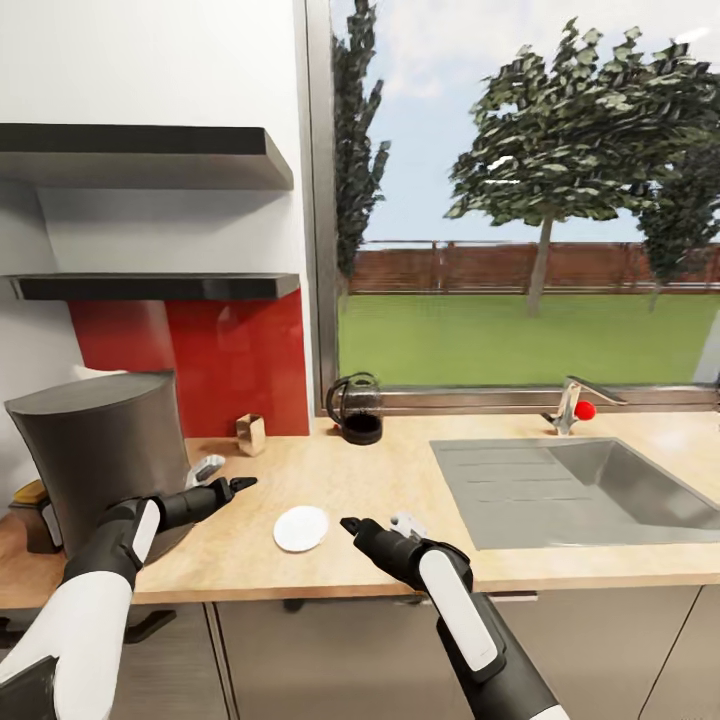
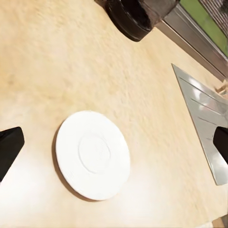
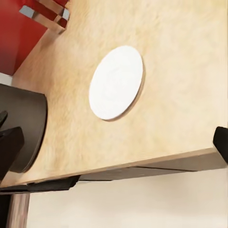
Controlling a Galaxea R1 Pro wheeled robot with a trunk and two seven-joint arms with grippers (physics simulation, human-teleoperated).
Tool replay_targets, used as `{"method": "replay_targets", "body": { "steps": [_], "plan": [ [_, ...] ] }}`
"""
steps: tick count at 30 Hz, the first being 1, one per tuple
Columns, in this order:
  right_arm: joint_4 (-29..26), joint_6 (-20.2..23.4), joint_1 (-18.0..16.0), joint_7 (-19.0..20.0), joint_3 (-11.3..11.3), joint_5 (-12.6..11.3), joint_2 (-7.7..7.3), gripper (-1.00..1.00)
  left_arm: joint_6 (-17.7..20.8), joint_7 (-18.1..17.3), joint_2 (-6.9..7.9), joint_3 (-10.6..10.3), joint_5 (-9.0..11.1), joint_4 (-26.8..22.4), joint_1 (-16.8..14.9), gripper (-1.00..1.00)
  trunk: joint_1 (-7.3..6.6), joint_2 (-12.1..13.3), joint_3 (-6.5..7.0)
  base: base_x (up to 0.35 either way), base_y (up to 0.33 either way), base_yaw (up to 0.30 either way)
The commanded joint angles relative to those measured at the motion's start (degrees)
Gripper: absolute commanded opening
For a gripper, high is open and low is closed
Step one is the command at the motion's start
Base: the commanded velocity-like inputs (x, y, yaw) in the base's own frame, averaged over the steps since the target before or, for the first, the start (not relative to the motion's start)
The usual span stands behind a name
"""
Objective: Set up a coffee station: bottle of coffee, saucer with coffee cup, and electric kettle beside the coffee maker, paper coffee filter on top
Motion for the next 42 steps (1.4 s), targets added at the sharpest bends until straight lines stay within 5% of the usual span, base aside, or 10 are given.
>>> {"method": "replay_targets", "body": {
  "steps": [1,10,15,23,40,42],
  "plan": [
    [-0.06,0.0,-0.03,-0.59,0.05,-0.6,0.01,1.0,0.33,-0.45,-0.03,0.29,-0.42,-0.03,-0.03,1.0,0.05,-0.03,-0.02,0.261,0.169,-0.134],
    [0.07,0.05,-0.06,-0.55,-0.02,-0.6,0.01,1.0,0.33,-0.46,-0.1,0.26,-0.42,0.13,0.06,1.0,0.05,-0.03,-0.02,0.094,0.049,-0.015],
    [1.69,0.07,-0.03,-0.31,1.6,-2.25,0.01,1.0,-0.16,-0.26,-1.73,-0.38,-0.66,1.76,1.7,1.0,0.05,-0.03,-0.02,0.0,0.0,0.0],
    [-0.2,0.15,-0.03,-0.48,-0.09,-0.27,0.01,1.0,0.67,-0.66,-1.4,-0.95,-0.49,0.27,4.3,1.0,0.05,-0.03,-0.02,0.022,0.0,0.0],
    [1.52,0.24,-0.03,-0.43,0.21,-0.33,0.01,1.0,0.75,-0.65,-2.27,-0.87,-0.48,0.99,5.67,1.0,0.05,-0.03,-0.02,0.321,0.0,0.0],
    [1.7,0.3,0.0,-0.42,1.88,-0.4,0.01,1.0,0.76,-0.64,-2.7,-0.88,-0.54,1.05,5.78,1.0,0.05,-0.03,-0.02,0.305,0.0,0.0]
  ]
}}
